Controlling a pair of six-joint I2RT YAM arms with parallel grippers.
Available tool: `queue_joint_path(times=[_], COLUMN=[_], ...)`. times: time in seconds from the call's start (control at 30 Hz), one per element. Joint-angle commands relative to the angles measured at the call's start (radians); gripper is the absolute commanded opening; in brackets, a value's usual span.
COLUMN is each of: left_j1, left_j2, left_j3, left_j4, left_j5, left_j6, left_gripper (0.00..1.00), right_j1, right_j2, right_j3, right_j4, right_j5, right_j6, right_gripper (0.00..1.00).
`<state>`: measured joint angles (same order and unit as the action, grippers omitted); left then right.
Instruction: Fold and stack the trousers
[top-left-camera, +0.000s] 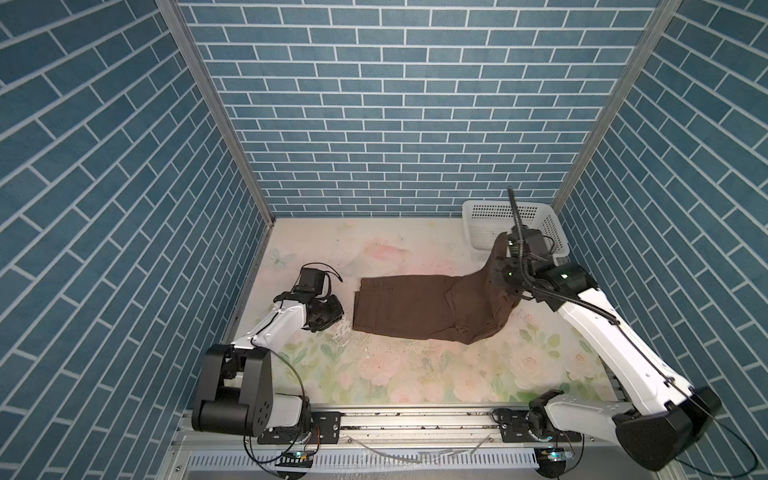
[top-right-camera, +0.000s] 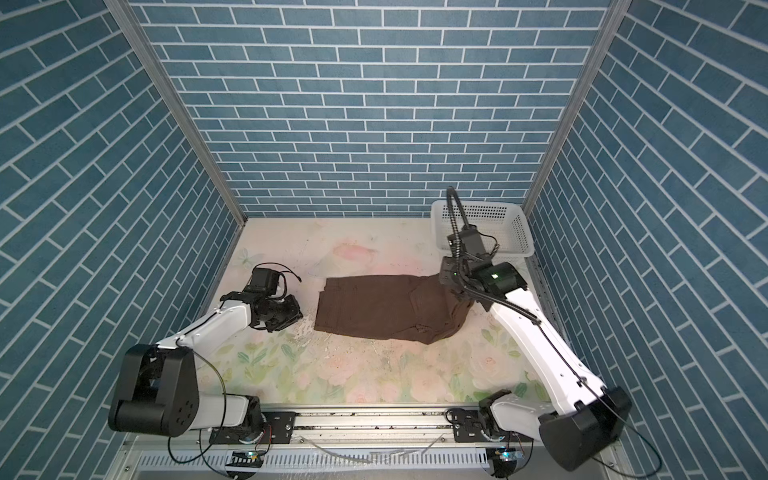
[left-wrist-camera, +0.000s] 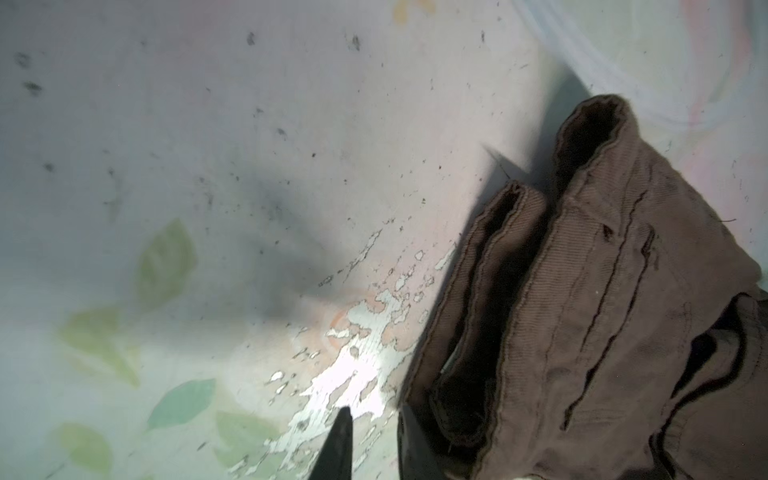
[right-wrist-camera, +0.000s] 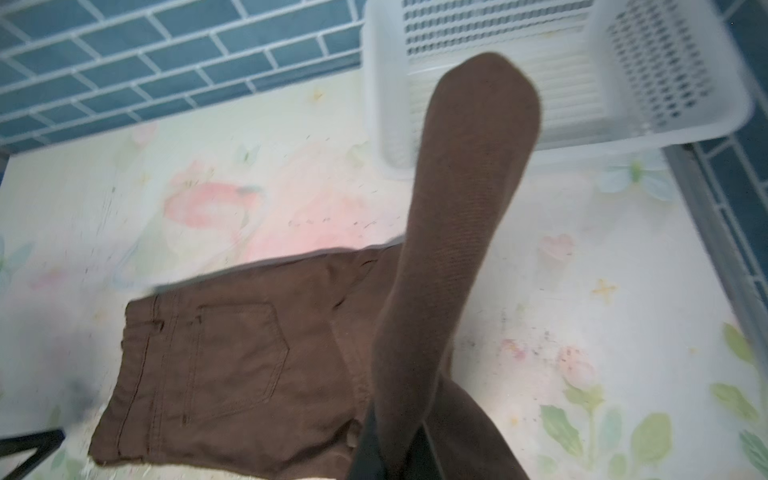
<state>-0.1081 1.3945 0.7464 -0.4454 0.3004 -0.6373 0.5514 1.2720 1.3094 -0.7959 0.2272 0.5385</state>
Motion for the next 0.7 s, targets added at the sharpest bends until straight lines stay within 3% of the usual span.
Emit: queue_joint_path(times=[0.0, 0.17, 0.67], left_j1=[-0.002, -0.008, -0.027], left_j2=[0.032, 0.053, 0.15], left_j3=[-0.007, -0.015, -0.078], left_j4=[0.094, 0.124, 0.298], left_j5=[0.048, 0.053, 0.122], left_j6=[-0.014, -0.007, -0.026], left_gripper=[0.22, 0.32, 0.34], right_j1=[0.099, 0.244, 0.443], right_j2=[0.095, 0.266, 0.694], right_j3=[0.081, 0.17, 0.474], right_j4=[0.027, 0.082, 0.153], right_j5=[0.027, 0.019, -0.111], right_j6=[0.048, 0.081, 0.123], right_gripper=[0.0, 0.0, 0.0])
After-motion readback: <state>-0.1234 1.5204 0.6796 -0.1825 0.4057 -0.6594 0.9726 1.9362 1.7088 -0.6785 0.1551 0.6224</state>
